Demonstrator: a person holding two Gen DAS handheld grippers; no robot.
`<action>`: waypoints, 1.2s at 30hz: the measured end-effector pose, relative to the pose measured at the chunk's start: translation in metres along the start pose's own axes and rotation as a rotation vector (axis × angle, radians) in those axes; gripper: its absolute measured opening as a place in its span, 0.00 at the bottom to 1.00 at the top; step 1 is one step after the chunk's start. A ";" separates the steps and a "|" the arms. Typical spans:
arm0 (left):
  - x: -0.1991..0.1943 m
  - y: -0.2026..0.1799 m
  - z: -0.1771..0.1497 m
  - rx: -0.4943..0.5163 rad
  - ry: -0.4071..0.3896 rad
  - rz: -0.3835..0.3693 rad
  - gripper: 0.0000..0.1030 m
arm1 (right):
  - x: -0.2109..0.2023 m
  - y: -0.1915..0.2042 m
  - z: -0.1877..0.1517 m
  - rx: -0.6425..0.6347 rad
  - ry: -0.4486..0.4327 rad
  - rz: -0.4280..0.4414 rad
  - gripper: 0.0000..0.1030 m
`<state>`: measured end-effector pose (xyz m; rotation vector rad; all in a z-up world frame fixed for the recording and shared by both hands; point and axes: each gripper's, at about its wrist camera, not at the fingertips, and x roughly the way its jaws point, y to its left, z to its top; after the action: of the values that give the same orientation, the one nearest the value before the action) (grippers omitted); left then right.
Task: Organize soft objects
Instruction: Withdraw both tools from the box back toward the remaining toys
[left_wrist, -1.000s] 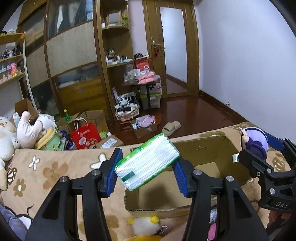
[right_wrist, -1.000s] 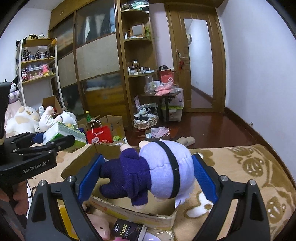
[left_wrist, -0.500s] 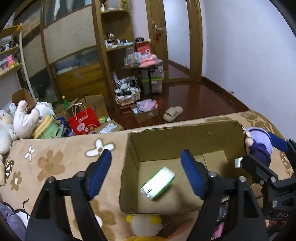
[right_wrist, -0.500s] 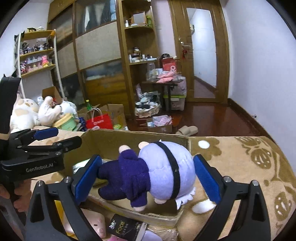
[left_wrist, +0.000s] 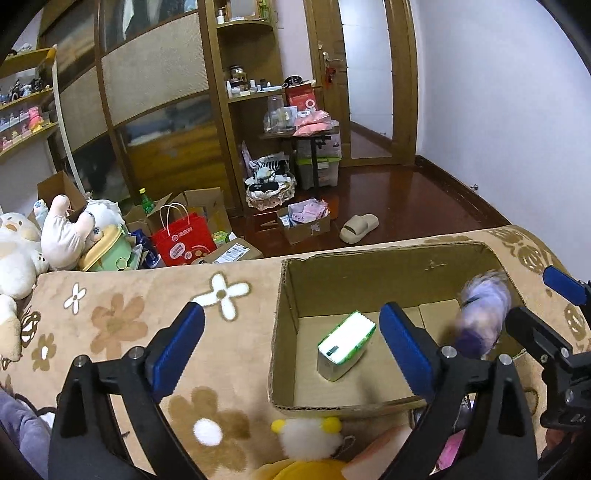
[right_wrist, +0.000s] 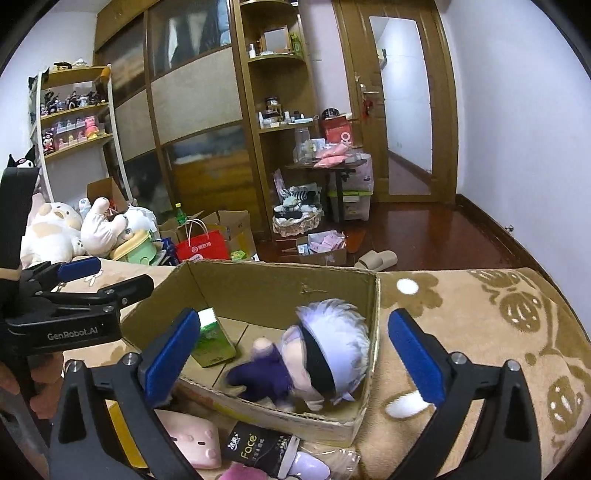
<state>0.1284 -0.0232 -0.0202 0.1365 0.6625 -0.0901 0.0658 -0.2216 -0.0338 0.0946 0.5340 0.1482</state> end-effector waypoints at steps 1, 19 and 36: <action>-0.001 0.001 0.000 -0.004 0.001 0.003 0.92 | -0.001 0.000 0.001 -0.002 -0.001 0.005 1.00; -0.022 0.013 -0.023 -0.013 0.148 0.004 0.92 | -0.031 0.005 -0.011 0.008 0.017 -0.022 1.00; -0.071 -0.005 -0.059 0.083 0.191 -0.034 0.92 | -0.072 0.000 -0.042 0.071 0.149 -0.057 1.00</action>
<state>0.0365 -0.0160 -0.0227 0.2154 0.8524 -0.1384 -0.0164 -0.2313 -0.0339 0.1378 0.6901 0.0812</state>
